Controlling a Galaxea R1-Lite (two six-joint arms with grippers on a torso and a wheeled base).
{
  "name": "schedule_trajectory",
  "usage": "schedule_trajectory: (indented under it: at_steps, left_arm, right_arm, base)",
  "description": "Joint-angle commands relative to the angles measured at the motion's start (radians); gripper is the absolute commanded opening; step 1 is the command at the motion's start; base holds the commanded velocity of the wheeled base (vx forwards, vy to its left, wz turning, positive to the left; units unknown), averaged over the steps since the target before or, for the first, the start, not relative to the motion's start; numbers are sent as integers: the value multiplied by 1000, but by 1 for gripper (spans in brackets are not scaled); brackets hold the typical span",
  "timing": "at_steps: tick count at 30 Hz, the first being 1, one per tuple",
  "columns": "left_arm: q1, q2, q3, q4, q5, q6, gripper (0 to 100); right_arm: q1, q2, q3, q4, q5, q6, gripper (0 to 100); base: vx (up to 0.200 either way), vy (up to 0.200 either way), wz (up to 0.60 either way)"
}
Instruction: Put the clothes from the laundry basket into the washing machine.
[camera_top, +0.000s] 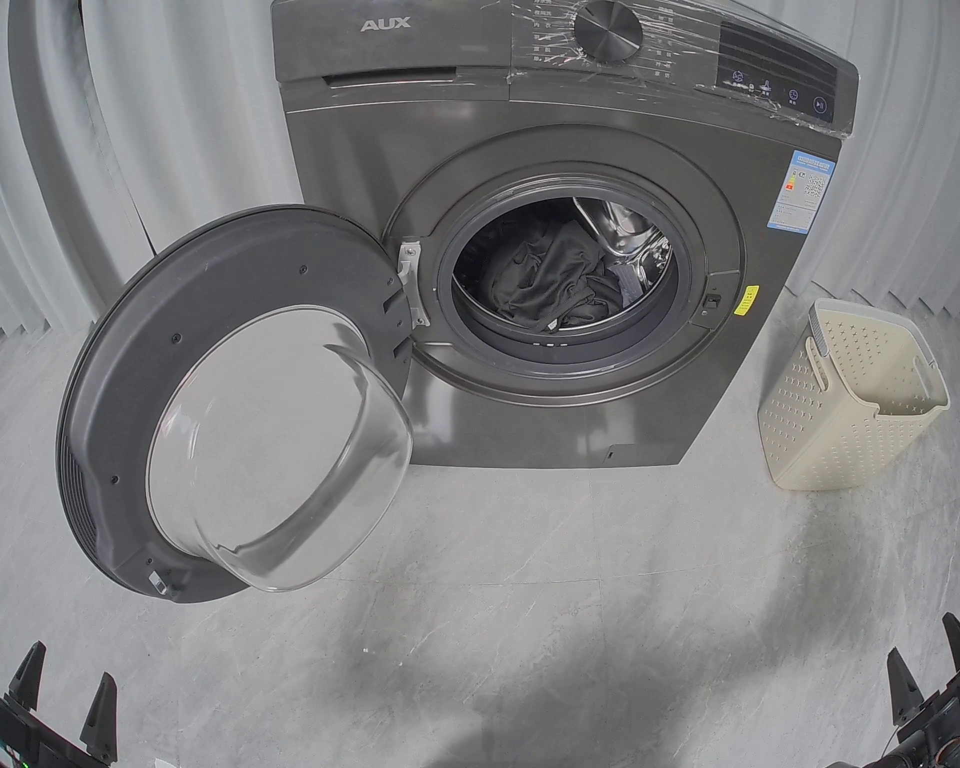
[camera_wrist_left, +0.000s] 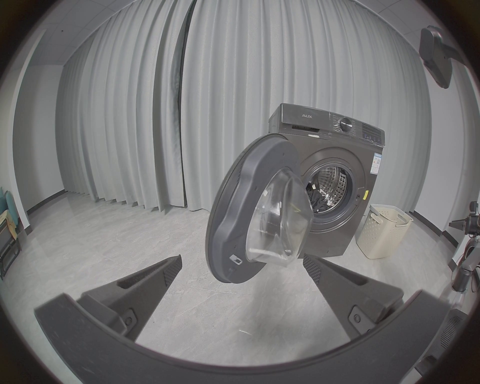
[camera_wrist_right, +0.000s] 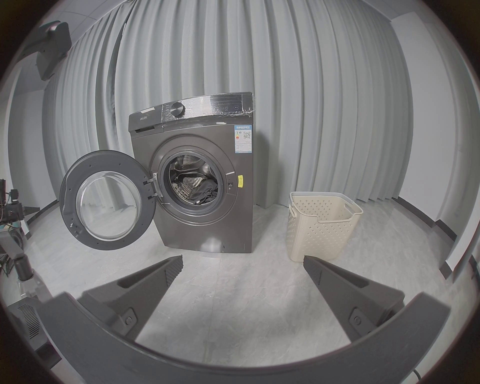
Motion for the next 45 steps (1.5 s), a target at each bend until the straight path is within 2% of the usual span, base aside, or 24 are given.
schedule_trajectory:
  at_steps: [1,10,17,21,25,26,27,30,31,32,33,41,45]
  left_arm:
    - [1,-8,18,-1,2,0,100]
    - [1,-10,18,-1,2,1,100]
    - [1,-10,18,-1,2,1,100]
    - [4,-10,18,2,2,17,100]
    - [1,0,-61,-33,-10,0,100]
    - [-7,29,-202,-5,-43,-6,100]
    - [-10,64,-254,29,-59,-6,100]
    - [-10,207,-340,68,-125,-5,100]
    - [-8,214,-341,67,-130,-5,100]
    - [-5,316,-370,38,-167,-5,100]
    - [-5,357,-380,21,-181,0,100]
    - [-36,694,-452,-166,-228,4,100]
    - [-42,840,-469,-272,-293,4,100]
  right_arm:
    - [0,-10,18,0,0,0,100]
    - [0,-12,18,0,0,0,100]
    - [0,-12,18,0,0,2,100]
    - [0,-12,18,0,-1,2,100]
    - [0,-12,18,0,0,2,100]
    - [0,-12,18,0,0,2,100]
    - [0,-12,18,0,0,2,100]
    - [0,-12,18,0,-1,2,100]
    - [0,-12,18,0,-1,2,100]
    - [2,-12,18,0,-1,2,100]
    - [2,-12,18,0,-1,2,100]
    - [2,-12,18,0,-1,2,100]
    - [2,-12,18,0,-1,2,100]
  base:
    - [0,200,0]
    - [0,200,0]
    - [0,0,0]
    - [0,0,0]
    - [0,0,0]
    - [0,0,0]
    - [0,0,0]
    - [0,0,0]
    - [0,0,0]
    - [0,0,0]
    - [0,0,0]
    - [0,0,0]
    - [0,0,0]
